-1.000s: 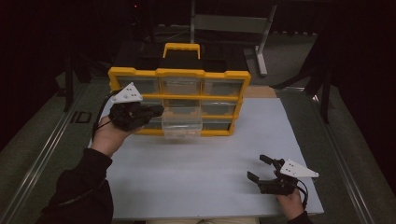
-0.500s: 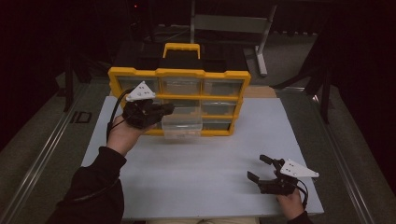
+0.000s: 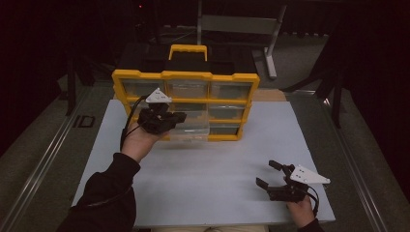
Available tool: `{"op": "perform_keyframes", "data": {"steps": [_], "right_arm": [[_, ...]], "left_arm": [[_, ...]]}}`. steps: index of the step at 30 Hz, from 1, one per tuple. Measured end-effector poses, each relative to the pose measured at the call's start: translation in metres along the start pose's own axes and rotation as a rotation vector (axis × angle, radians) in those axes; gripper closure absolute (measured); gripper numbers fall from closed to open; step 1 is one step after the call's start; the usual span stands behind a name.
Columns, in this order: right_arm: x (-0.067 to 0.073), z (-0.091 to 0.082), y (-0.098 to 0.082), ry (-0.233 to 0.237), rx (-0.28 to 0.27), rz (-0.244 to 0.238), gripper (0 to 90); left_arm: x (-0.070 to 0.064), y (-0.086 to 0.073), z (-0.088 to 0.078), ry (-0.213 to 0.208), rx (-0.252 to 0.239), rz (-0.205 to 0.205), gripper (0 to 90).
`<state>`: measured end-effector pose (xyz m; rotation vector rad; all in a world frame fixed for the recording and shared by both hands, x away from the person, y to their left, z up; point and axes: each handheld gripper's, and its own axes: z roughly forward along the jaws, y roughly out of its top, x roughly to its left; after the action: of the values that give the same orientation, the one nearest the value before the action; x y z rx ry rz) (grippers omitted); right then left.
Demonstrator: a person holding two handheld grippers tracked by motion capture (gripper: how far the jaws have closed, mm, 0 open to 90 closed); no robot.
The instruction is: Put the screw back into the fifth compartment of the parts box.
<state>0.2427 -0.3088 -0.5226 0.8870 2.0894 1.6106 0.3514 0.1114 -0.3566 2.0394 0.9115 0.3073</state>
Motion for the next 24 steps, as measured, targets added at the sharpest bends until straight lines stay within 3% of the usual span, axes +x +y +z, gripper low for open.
{"op": "perform_keyframes", "data": {"steps": [2, 5, 11, 13, 19, 24], "right_arm": [[0.000, 0.000, 0.000, 0.001, 0.000, 0.002, 13.8], [0.000, 0.000, 0.000, 0.001, 0.000, 0.003, 13.8], [0.000, 0.000, 0.000, 0.001, 0.000, 0.000, 13.8], [0.000, -0.001, 0.000, 0.001, 0.001, 0.002, 13.8], [0.000, 0.000, 0.000, 0.001, 0.001, -0.002, 13.8], [0.000, 0.000, 0.000, 0.000, 0.000, 0.001, 13.8]], "left_arm": [[-0.001, -0.001, 0.003, -0.008, 0.012, 0.003, 81.5], [-0.002, -0.001, 0.004, -0.009, 0.001, 0.003, 64.0], [0.000, 0.000, -0.004, -0.010, -0.038, -0.023, 49.0], [-0.001, 0.000, -0.009, 0.007, -0.046, -0.021, 42.7], [0.001, -0.005, -0.021, -0.015, -0.088, -0.041, 34.8], [0.004, -0.013, -0.033, 0.019, -0.132, -0.058, 28.7]]}}
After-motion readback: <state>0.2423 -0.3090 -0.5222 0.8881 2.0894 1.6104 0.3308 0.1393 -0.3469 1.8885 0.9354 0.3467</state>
